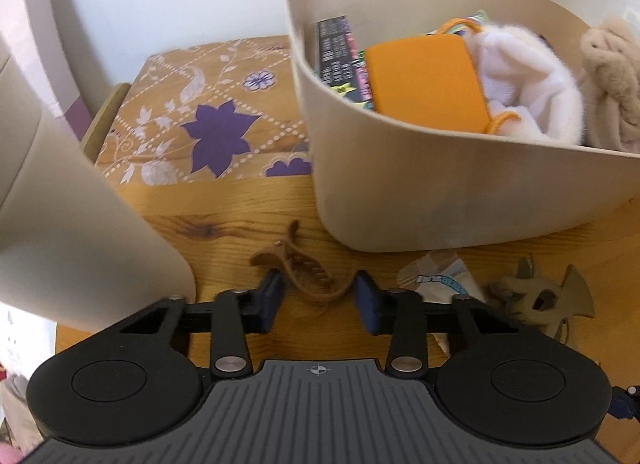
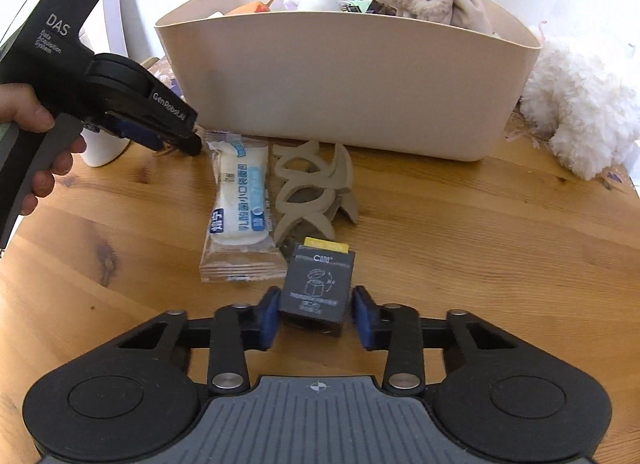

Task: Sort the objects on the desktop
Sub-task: 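Grasp the brown hair clip with left tool while right tool grasps black box, then carry the brown clip and black box over the basket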

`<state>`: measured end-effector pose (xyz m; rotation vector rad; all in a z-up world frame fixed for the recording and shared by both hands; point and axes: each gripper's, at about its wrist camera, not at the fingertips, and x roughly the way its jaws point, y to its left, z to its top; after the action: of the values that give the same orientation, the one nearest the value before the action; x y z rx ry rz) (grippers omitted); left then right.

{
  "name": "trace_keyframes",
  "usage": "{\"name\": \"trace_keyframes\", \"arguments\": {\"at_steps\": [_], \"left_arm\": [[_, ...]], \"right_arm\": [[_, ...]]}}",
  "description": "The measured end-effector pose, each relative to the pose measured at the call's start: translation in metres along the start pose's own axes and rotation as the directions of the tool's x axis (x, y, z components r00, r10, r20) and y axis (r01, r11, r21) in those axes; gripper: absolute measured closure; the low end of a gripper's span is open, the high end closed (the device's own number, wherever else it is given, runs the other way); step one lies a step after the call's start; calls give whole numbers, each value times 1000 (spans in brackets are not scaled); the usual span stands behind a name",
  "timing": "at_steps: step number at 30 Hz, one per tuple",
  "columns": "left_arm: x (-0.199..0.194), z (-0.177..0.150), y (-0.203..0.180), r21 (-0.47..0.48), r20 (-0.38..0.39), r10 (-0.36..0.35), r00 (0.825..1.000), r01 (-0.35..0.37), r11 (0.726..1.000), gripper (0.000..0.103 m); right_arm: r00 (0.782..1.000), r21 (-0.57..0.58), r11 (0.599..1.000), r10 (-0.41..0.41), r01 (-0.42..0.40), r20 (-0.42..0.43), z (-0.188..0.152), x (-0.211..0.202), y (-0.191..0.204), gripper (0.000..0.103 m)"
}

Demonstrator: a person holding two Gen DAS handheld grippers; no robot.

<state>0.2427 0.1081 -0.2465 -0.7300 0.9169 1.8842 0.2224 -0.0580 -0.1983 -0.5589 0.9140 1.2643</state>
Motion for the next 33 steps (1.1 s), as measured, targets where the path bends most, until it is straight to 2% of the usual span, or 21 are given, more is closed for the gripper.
{"name": "trace_keyframes", "arguments": {"at_steps": [17,22,27,33], "left_arm": [[-18,-16,4,24,46,-32,998,31,999,67],[-36,-23,4,28,65,-49,997,48,998,67],[-64,-28,3,37,115,-59,992,55,998,67],[-98,-18,1,13,172,-72,982,71,997,67]], "right_arm": [[999,6,1000,17,-17,49,-6,-18,-11,74],[997,-18,1000,21,-19,78,1,-33,-16,74],[993,-26,999,25,-22,118,13,-51,-27,74],[984,-23,1000,24,-20,179,37,-68,-37,74]]}}
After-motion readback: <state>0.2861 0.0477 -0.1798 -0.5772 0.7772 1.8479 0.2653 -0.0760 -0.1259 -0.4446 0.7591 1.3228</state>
